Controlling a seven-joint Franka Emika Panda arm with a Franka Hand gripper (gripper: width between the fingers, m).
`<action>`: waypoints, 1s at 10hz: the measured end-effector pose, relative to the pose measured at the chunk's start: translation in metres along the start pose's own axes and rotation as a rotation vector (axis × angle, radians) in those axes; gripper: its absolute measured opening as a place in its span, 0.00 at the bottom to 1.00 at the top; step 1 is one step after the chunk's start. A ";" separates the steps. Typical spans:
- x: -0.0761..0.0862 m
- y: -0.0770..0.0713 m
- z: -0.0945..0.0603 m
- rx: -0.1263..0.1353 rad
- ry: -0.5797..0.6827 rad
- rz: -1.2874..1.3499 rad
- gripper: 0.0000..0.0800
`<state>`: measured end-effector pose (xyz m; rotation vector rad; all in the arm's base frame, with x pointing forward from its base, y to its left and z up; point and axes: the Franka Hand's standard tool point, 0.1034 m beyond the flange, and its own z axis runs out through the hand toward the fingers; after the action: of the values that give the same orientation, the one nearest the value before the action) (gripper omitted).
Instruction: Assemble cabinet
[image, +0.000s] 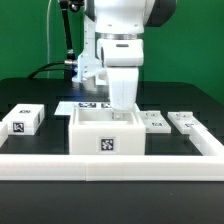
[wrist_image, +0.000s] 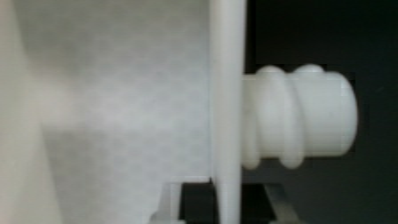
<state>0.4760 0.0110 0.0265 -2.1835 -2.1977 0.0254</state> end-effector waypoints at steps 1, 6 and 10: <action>0.008 0.010 0.000 -0.003 0.006 -0.006 0.05; 0.025 0.027 0.003 -0.012 0.017 -0.023 0.05; 0.039 0.031 0.005 -0.019 0.029 -0.024 0.05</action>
Offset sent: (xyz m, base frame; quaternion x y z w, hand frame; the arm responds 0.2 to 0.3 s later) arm -0.0006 0.0152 -0.0010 -0.0156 -0.0135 -0.0169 0.9996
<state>0.5063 0.0506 0.0212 -2.1529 -2.2172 -0.0270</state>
